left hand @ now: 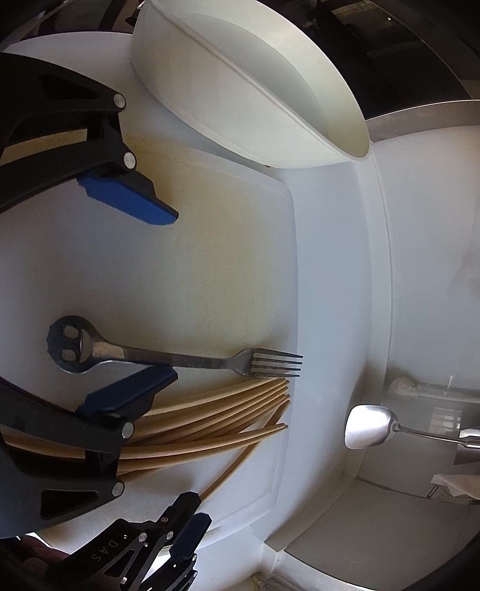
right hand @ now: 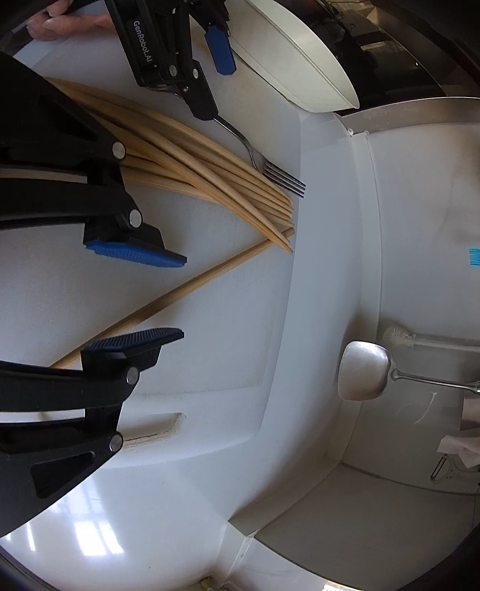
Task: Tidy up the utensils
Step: 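Grasp one wooden chopstick with the right tool while the left tool grasps the steel fork, then lift the fork with the left tool while the right tool lifts the chopstick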
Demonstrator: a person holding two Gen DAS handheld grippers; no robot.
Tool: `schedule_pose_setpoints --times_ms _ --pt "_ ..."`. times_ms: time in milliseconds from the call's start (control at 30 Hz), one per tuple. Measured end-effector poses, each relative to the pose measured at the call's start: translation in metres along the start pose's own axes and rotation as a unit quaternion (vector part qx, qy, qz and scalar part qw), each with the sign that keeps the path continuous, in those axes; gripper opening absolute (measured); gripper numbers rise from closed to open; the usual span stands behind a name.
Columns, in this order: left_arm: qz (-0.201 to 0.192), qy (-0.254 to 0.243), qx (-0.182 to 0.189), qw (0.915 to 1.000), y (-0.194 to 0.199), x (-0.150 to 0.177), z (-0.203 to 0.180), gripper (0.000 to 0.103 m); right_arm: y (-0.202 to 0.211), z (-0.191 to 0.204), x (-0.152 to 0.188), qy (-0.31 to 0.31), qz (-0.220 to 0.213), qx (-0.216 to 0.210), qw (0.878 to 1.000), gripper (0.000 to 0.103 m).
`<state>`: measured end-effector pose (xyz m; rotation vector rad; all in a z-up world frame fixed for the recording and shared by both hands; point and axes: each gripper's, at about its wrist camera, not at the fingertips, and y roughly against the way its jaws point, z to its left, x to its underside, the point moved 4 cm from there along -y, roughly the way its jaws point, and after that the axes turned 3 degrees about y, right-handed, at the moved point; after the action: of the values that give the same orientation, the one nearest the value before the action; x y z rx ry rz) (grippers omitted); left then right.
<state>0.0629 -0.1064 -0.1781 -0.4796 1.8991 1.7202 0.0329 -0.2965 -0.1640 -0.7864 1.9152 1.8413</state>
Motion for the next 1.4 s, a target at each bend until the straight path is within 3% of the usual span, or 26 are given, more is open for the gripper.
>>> schedule_pose_setpoints --times_ms 133,233,300,533,800,1400 --pt "-0.003 -0.011 0.012 0.9999 0.004 0.000 -0.006 0.052 0.002 0.011 0.001 0.024 -0.002 0.011 1.000 0.015" --pt "-0.002 -0.022 0.027 0.9994 0.006 0.001 -0.011 0.032 0.002 0.015 0.001 0.036 0.002 0.014 0.999 0.010" --pt "0.001 -0.023 0.040 0.9989 0.007 0.001 -0.012 0.011 0.002 0.015 0.000 0.040 0.004 0.014 0.999 0.009" --pt "-0.002 0.005 0.072 0.9974 0.013 0.004 -0.005 0.009 0.006 0.013 0.004 0.018 -0.008 0.016 1.000 0.006" --pt "-0.008 0.013 0.078 0.9968 0.024 0.005 0.000 0.008 0.020 0.008 0.005 -0.028 -0.028 0.001 0.999 0.006" --pt "-0.019 0.045 0.094 0.9944 0.069 -0.020 0.015 0.008 0.049 0.014 -0.010 -0.048 -0.030 -0.024 0.998 0.006"
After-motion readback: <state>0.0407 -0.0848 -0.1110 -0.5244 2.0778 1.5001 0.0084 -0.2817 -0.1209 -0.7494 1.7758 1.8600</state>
